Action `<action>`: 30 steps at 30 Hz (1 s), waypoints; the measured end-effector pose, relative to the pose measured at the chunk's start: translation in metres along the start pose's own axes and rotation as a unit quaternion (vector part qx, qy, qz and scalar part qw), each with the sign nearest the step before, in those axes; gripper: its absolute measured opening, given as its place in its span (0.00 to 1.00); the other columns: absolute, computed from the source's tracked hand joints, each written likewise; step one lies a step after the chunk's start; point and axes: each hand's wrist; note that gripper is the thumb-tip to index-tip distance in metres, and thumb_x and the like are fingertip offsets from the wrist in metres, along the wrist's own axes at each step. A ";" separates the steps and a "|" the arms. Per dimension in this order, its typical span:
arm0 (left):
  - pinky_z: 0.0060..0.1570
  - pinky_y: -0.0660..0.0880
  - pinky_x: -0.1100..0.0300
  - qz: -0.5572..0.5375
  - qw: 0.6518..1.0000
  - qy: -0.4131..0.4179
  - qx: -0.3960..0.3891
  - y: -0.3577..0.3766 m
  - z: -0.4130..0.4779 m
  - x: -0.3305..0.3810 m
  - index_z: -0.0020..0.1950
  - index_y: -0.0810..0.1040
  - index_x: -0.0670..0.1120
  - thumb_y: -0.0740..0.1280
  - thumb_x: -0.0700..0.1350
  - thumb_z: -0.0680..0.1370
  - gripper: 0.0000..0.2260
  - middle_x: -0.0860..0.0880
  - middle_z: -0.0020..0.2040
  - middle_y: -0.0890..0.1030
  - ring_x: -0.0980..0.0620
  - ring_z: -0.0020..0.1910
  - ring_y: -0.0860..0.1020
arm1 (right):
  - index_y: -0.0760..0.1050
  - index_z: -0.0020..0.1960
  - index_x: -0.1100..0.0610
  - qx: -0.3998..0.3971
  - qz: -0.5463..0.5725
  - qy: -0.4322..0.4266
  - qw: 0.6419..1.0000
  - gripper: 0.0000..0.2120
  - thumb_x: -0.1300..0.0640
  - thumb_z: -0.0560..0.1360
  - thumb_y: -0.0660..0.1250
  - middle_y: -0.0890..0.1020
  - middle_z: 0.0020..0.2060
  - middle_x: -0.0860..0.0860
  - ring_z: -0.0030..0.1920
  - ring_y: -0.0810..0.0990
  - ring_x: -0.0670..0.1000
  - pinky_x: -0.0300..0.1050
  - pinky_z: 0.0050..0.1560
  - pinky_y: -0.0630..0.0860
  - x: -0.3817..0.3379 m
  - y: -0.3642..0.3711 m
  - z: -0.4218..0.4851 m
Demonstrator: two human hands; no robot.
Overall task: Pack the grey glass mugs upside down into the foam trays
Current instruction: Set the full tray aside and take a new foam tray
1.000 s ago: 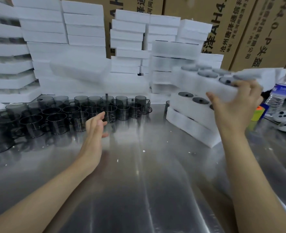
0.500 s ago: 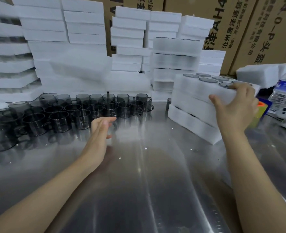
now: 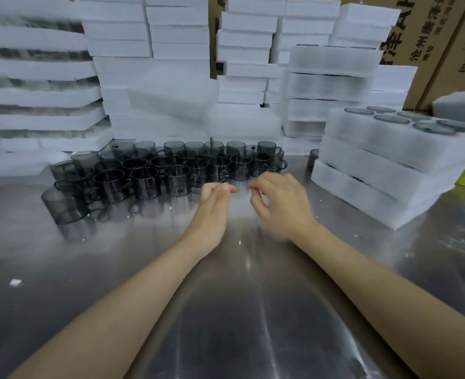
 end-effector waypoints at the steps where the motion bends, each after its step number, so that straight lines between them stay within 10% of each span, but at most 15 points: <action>1: 0.58 0.67 0.61 0.014 1.000 -0.003 -0.012 0.001 0.000 0.002 0.55 0.74 0.56 0.46 0.56 0.83 0.17 0.57 0.57 0.68 0.74 0.52 0.69 | 0.82 0.47 0.57 0.002 0.013 0.001 1.000 0.07 0.61 0.73 0.65 0.83 0.41 0.50 0.41 0.81 0.53 0.45 0.42 0.71 -0.004 0.003 0.009; 5: 0.48 0.64 0.76 0.053 0.999 -0.006 0.003 0.001 0.004 0.001 0.46 0.71 0.60 0.47 0.56 0.84 0.15 0.54 0.56 0.71 0.73 0.47 0.70 | 0.75 0.64 0.57 -0.031 0.018 0.024 0.999 0.18 0.62 0.75 0.61 0.77 0.60 0.52 0.55 0.77 0.55 0.47 0.45 0.73 -0.018 0.027 0.076; 11: 0.58 0.73 0.50 -0.045 0.993 -0.055 0.089 -0.012 0.024 -0.006 0.49 0.81 0.45 0.49 0.53 0.84 0.22 0.53 0.51 0.74 0.56 0.50 0.75 | 0.52 0.77 0.55 -0.130 -0.029 0.083 0.988 0.30 0.62 0.78 0.59 0.51 0.77 0.55 0.73 0.57 0.60 0.56 0.61 0.70 -0.025 0.074 0.194; 17: 0.41 0.64 0.79 -0.031 0.995 -0.047 0.081 -0.014 0.026 -0.011 0.48 0.80 0.47 0.49 0.53 0.84 0.21 0.56 0.50 0.74 0.71 0.41 0.72 | 0.55 0.76 0.58 -0.183 -0.045 0.120 0.975 0.28 0.58 0.79 0.62 0.62 0.71 0.59 0.72 0.57 0.62 0.60 0.61 0.71 -0.020 0.116 0.242; 21: 0.44 0.64 0.78 -0.027 0.996 -0.040 0.079 -0.013 0.025 -0.011 0.49 0.81 0.47 0.48 0.52 0.84 0.22 0.56 0.51 0.74 0.71 0.45 0.72 | 0.68 0.67 0.60 -0.074 -0.082 0.110 0.988 0.18 0.67 0.77 0.60 0.71 0.63 0.57 0.67 0.64 0.59 0.50 0.53 0.70 -0.017 0.131 0.233; 24: 0.58 0.71 0.59 -0.055 0.991 -0.047 0.112 -0.015 0.026 -0.009 0.50 0.80 0.47 0.49 0.52 0.84 0.21 0.53 0.52 0.75 0.61 0.51 0.75 | 0.74 0.61 0.59 0.036 -0.054 0.071 0.995 0.15 0.65 0.77 0.59 0.75 0.58 0.53 0.62 0.69 0.56 0.44 0.54 0.64 -0.021 0.114 0.215; 30: 0.63 0.70 0.39 -0.070 0.980 -0.045 0.179 -0.019 0.027 -0.007 0.59 0.71 0.52 0.47 0.50 0.84 0.14 0.48 0.59 0.74 0.43 0.61 0.73 | 0.77 0.54 0.62 0.184 0.102 0.029 0.977 0.10 0.62 0.74 0.63 0.77 0.49 0.54 0.53 0.74 0.53 0.55 0.64 0.66 -0.025 0.040 0.120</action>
Point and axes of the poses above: each hand's wrist, its own z-axis towards the middle knuckle, its own y-axis out of the palm, x = y × z
